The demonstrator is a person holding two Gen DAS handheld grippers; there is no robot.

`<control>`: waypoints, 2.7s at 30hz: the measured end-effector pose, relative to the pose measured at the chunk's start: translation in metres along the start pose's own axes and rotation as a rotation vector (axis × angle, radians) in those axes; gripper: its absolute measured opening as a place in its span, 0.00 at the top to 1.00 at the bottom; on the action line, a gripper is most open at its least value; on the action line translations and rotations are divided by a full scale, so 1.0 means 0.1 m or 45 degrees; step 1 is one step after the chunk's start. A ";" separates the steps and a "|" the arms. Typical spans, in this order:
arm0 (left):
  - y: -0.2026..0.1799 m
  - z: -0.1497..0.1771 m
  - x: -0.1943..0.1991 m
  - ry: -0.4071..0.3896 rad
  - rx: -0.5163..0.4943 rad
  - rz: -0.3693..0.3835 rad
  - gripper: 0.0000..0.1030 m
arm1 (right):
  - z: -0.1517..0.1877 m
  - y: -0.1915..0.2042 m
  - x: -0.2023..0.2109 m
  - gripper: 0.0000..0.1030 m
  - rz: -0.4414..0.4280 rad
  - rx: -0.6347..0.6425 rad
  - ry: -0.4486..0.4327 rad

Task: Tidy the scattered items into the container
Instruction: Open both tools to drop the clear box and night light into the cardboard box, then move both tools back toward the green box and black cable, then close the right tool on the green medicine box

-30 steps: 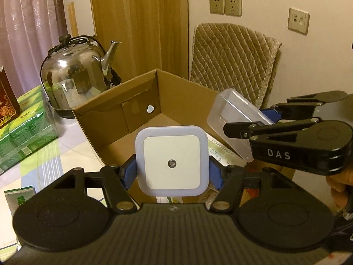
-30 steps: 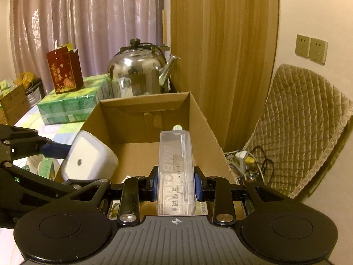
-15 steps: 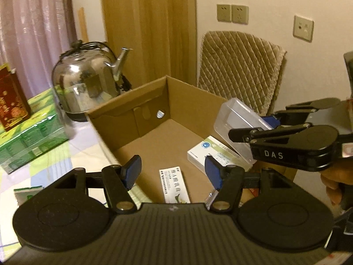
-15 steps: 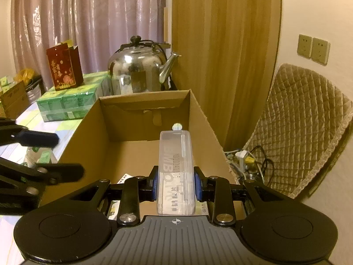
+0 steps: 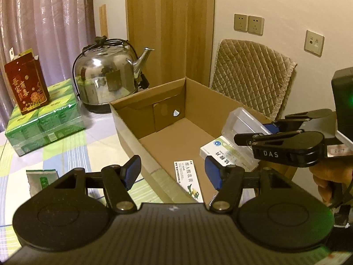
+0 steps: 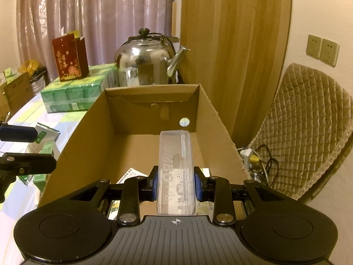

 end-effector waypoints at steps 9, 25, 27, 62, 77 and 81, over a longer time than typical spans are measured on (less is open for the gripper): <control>0.05 0.11 0.05 0.016 0.039 -0.008 0.42 | 0.00 -0.03 0.11 0.52 0.002 -0.035 -0.038; 0.32 0.67 0.68 0.035 0.188 -0.100 0.36 | 0.19 0.36 0.93 0.36 -0.063 -0.084 -0.136; 0.37 0.79 0.79 0.044 0.208 -0.125 0.36 | 0.21 0.47 1.04 0.33 -0.081 -0.080 -0.151; 1.25 1.98 1.71 0.134 0.482 -0.386 0.11 | 0.57 2.12 0.92 0.24 -0.330 0.278 -0.041; 1.53 1.88 1.26 0.154 0.515 -0.341 0.10 | 0.37 2.30 -0.29 0.24 -0.200 0.280 0.051; 1.57 1.85 1.10 0.166 0.511 -0.322 0.10 | 0.36 2.27 -0.62 0.24 -0.173 0.276 0.098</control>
Point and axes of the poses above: each gripper's, at about its wrist camera, not at the fingertips, and x roughly against the way its jaws point, y to its left, z to its underside, the point moved 1 cm from there along -x, roughly the way its jaws point, and after that the axes turned 5 degrees about y, right-handed, at the moved point
